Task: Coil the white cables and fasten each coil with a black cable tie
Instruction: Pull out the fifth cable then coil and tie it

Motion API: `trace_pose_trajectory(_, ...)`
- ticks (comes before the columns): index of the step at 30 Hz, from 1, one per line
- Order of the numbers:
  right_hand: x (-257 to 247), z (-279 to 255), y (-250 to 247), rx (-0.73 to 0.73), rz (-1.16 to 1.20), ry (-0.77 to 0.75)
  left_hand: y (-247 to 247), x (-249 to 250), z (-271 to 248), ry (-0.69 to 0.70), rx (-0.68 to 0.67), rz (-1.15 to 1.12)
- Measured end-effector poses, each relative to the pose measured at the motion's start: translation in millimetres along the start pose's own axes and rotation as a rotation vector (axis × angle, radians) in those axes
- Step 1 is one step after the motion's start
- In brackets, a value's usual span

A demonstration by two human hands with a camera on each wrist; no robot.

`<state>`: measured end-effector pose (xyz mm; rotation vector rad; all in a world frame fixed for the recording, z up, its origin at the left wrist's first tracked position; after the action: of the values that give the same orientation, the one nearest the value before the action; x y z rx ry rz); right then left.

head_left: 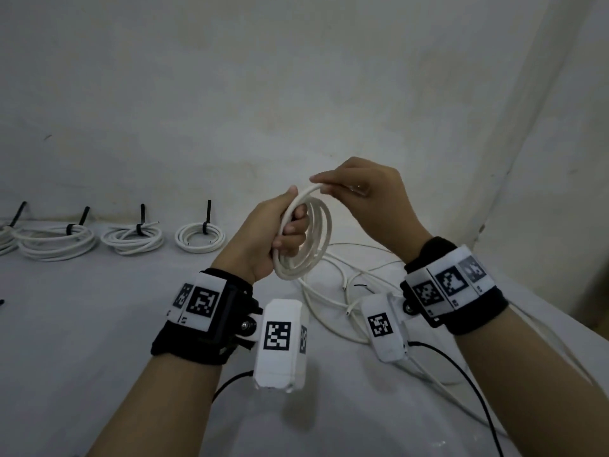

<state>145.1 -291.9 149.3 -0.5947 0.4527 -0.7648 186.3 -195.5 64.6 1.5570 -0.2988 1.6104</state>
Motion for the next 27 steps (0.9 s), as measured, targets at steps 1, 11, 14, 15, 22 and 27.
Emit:
trace_pose_trajectory(1,2,0,2,0.013,0.004,0.009,1,2,-1,0.005,-0.012,-0.023)
trace_pose_trajectory(11,-17,11,28,-0.105,0.189,0.027,-9,35,-18,0.198,0.024,0.010)
trace_pose_trajectory(14,-18,13,29,-0.111,0.143,0.022,-22,54,-28,0.314,0.187,0.417)
trace_pose_trajectory(15,-20,14,29,-0.110,0.131,0.009,-25,62,-33,0.361,0.232,0.585)
trace_pose_trajectory(22,-28,19,29,-0.020,0.186,0.014,-31,78,-40,0.493,0.354,0.875)
trace_pose_trajectory(27,-12,14,39,0.006,0.759,0.277,-27,72,-36,0.546,0.429,0.796)
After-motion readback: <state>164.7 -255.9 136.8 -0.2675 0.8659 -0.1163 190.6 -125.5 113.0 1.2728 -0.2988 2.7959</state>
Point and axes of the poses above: each hand's wrist, its own z-axis towards the middle knuckle, its own y-axis out of the palm, x = y × z, the point moved 8 cm from there along z, towards the middle knuckle, and after that the axes turned 7 degrees about -x, right-handed, at the moved point
